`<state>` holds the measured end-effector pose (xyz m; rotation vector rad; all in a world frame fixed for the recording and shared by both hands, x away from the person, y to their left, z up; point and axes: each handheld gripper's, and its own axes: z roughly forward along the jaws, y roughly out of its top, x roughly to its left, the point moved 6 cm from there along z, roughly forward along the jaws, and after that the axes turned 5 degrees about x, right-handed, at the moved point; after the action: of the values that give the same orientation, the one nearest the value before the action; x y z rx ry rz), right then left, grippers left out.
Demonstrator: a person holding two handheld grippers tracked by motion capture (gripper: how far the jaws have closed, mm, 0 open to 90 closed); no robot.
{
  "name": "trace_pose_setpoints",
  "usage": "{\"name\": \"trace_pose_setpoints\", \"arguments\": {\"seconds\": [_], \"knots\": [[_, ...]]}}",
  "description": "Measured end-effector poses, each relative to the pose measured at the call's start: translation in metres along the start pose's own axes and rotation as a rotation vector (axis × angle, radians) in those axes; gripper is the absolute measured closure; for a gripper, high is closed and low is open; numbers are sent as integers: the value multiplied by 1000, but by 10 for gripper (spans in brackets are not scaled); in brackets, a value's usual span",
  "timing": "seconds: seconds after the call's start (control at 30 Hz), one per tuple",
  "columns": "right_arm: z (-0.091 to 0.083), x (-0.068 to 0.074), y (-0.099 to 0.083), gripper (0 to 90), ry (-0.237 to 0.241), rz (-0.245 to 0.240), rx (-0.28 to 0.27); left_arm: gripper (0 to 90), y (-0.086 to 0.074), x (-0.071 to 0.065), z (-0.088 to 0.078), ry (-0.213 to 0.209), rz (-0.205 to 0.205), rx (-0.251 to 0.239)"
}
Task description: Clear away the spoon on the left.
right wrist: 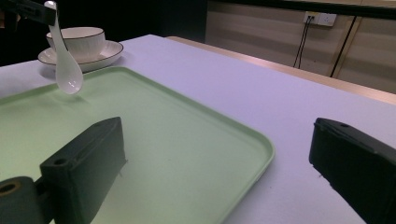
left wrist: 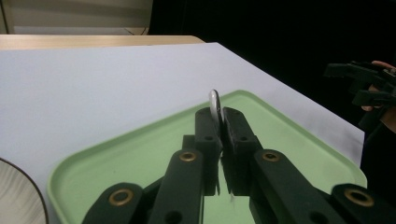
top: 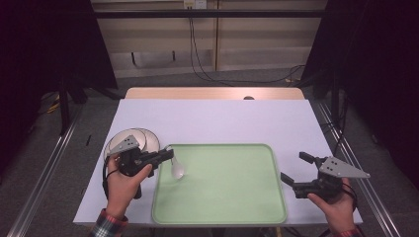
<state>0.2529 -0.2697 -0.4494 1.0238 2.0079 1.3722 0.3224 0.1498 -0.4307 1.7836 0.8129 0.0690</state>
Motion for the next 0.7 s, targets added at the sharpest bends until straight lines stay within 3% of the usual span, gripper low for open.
{"name": "trace_pose_setpoints", "arguments": {"seconds": [0.7], "knots": [[1,2,0,33,9,-6,3,856,-13,-21,10,-66,27,65]]}}
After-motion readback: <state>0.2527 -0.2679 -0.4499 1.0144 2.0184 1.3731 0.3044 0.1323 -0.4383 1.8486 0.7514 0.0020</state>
